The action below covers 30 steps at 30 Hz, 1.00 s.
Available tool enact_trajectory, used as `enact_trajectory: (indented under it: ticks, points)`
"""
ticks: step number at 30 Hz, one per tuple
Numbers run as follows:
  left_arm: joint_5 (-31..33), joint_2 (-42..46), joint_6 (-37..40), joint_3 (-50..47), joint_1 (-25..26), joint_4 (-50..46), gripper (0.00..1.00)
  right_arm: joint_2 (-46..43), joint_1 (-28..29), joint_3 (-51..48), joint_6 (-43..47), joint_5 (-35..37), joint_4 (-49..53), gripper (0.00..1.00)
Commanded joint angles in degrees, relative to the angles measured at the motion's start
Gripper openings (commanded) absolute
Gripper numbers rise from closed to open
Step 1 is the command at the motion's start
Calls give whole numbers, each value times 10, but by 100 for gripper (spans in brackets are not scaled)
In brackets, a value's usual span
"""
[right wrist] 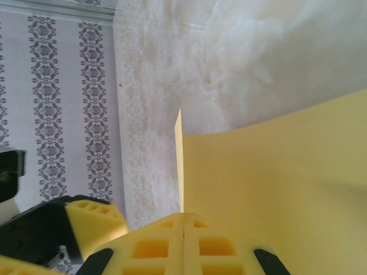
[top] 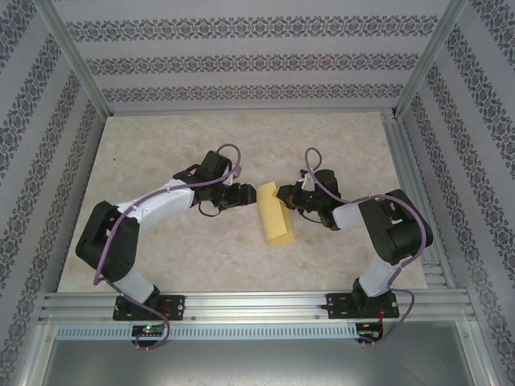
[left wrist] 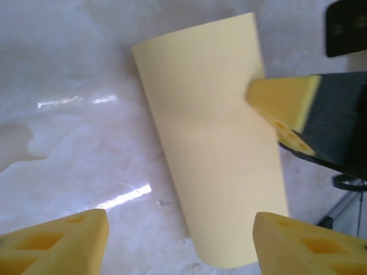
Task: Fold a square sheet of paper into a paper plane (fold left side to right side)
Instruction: First fold in half a square sheet of paper at the center of the table.
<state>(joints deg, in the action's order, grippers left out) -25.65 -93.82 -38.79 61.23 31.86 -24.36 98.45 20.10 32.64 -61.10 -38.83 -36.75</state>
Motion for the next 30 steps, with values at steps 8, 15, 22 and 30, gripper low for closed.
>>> enact_trajectory:
  ticks: [8, 15, 22, 30]
  points:
    - [16, -74, -70, 17, 46, 68, 68, -13, -3, -19, 27, 30, 2, 0]
    - [15, -109, -100, 31, 64, 104, 64, -13, -4, -24, 32, 32, 1, 0]
    - [20, -140, -87, 68, 71, 81, 60, -13, -7, -40, 10, 37, -26, 0]
    - [46, -170, -68, 105, 87, 34, 59, -21, -9, -50, 14, 48, -23, 0]
